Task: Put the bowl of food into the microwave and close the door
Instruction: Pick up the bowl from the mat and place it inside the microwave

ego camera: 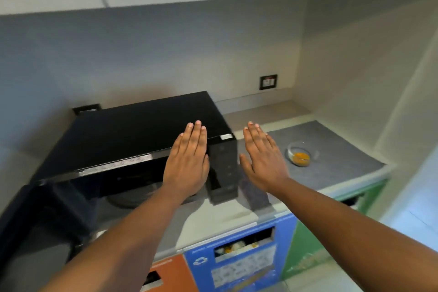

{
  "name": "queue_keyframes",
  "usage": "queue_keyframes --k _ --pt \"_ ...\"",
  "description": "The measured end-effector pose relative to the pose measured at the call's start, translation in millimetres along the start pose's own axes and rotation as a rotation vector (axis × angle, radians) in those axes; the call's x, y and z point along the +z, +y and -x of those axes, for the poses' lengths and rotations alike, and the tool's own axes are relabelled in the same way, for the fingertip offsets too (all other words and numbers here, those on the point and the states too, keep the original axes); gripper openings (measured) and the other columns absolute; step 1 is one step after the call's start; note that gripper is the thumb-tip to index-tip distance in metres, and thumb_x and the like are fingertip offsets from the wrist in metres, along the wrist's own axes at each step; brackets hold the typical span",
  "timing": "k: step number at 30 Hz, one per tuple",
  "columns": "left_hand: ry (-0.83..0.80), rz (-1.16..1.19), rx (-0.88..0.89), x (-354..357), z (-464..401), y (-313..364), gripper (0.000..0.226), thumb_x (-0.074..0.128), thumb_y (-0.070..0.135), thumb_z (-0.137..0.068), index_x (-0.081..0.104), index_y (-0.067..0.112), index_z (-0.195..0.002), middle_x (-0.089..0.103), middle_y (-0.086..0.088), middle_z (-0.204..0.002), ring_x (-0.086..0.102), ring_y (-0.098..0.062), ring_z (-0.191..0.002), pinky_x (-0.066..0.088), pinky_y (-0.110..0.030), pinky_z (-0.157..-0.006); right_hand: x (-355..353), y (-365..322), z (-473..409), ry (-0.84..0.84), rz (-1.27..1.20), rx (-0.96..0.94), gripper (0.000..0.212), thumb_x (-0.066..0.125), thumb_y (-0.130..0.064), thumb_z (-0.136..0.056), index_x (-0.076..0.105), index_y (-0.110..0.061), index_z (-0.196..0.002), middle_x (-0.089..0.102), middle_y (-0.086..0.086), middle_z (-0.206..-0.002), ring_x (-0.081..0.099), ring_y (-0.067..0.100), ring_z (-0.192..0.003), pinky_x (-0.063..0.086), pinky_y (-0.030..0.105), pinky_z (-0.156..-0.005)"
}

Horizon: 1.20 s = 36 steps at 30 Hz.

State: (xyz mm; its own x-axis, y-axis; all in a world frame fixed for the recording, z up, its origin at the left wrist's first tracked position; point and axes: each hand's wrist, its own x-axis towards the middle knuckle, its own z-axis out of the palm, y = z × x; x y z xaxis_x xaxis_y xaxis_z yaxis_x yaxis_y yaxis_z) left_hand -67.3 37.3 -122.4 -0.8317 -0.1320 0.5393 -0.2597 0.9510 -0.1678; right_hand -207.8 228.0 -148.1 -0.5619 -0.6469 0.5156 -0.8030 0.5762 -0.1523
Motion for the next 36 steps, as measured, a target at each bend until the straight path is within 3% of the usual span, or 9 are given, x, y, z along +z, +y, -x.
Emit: queue_keyframes --k 5,13,19,22,25,28,31,34,36 --pt "-0.018 0.096 0.119 30 -60 92 0.071 0.032 0.039 -0.103 0.010 0.006 -0.162 0.006 -0.013 -0.171 0.003 -0.027 -0.158 0.008 -0.043 -0.127 -10 99 15 -0.018 -0.004 0.081 0.067 0.032 -0.044 -0.106 0.018 -0.012 -0.163 0.016 0.009 -0.172 0.010 0.022 -0.158 0.010 0.039 -0.125" --pt "-0.118 0.288 0.034 119 -136 205 0.068 0.032 0.040 -0.102 0.018 0.010 -0.162 0.016 -0.009 -0.171 0.009 -0.024 -0.158 0.004 -0.039 -0.126 8 238 12 -0.053 -0.104 0.194 0.068 0.026 -0.044 -0.105 0.018 -0.008 -0.162 0.016 0.011 -0.171 0.011 0.024 -0.159 0.013 0.042 -0.127" --pt "-0.315 0.855 -0.355 208 -157 255 0.058 0.042 0.031 -0.106 0.030 0.009 -0.158 0.024 -0.010 -0.169 0.017 -0.022 -0.157 0.014 -0.033 -0.125 62 298 23 -0.030 -0.579 0.580 0.063 0.034 -0.043 -0.108 0.020 -0.016 -0.163 0.018 0.004 -0.171 0.016 0.015 -0.156 0.010 0.027 -0.122" --pt "-0.445 1.201 -0.609 241 -165 275 0.053 0.041 0.031 -0.108 0.031 0.017 -0.159 0.029 -0.004 -0.167 0.027 -0.017 -0.153 0.021 -0.033 -0.124 90 318 27 -0.037 -0.885 0.766 0.058 0.037 -0.033 -0.110 0.020 -0.015 -0.163 0.021 0.004 -0.171 0.022 0.015 -0.155 0.016 0.037 -0.127" --pt "-0.441 1.436 -0.845 262 -173 291 0.048 0.043 0.025 -0.108 0.040 0.015 -0.155 0.039 -0.001 -0.162 0.035 -0.013 -0.147 0.026 -0.021 -0.112 109 329 30 0.003 -1.045 0.892 0.051 0.039 -0.033 -0.109 0.037 -0.015 -0.156 0.038 0.003 -0.160 0.032 0.009 -0.143 0.025 0.025 -0.116" --pt "-0.400 1.575 -0.986 270 -182 309 0.041 0.045 0.022 -0.107 0.052 0.011 -0.145 0.049 -0.005 -0.154 0.047 -0.011 -0.135 0.032 -0.019 -0.105 119 333 33 0.014 -1.140 0.981 0.030 0.046 -0.051 -0.094 0.061 -0.033 -0.113 0.056 -0.001 -0.126 0.047 0.016 -0.123 0.036 0.038 -0.110" --pt "-0.360 1.708 -1.090 273 -187 324 0.026 0.048 0.027 -0.105 0.063 0.021 -0.126 0.060 -0.003 -0.138 0.059 -0.003 -0.110 0.044 -0.020 -0.095 121 333 37 -0.024 -1.155 1.011 0.048 0.044 -0.059 -0.096 0.066 -0.031 -0.129 0.066 0.001 -0.136 0.058 0.023 -0.126 0.042 0.052 -0.113" --pt "-0.393 1.806 -1.145 271 -184 328 0.043 0.051 0.036 -0.102 0.061 0.014 -0.137 0.062 -0.009 -0.140 0.057 -0.022 -0.128 0.039 -0.040 -0.116 121 331 38 -0.021 -1.210 0.971 0.050 0.042 -0.051 -0.101 0.060 -0.024 -0.140 0.061 0.009 -0.144 0.054 0.028 -0.134 0.039 0.054 -0.116" --pt "-0.406 1.825 -1.176 263 -180 328 0.047 0.052 0.042 -0.100 0.062 0.014 -0.137 0.065 -0.011 -0.137 0.058 -0.025 -0.129 0.038 -0.044 -0.117 117 326 38 -0.016 -1.264 0.982 0.050 0.043 -0.046 -0.103 0.056 -0.014 -0.139 0.052 0.018 -0.152 0.047 0.035 -0.141 0.033 0.056 -0.119"
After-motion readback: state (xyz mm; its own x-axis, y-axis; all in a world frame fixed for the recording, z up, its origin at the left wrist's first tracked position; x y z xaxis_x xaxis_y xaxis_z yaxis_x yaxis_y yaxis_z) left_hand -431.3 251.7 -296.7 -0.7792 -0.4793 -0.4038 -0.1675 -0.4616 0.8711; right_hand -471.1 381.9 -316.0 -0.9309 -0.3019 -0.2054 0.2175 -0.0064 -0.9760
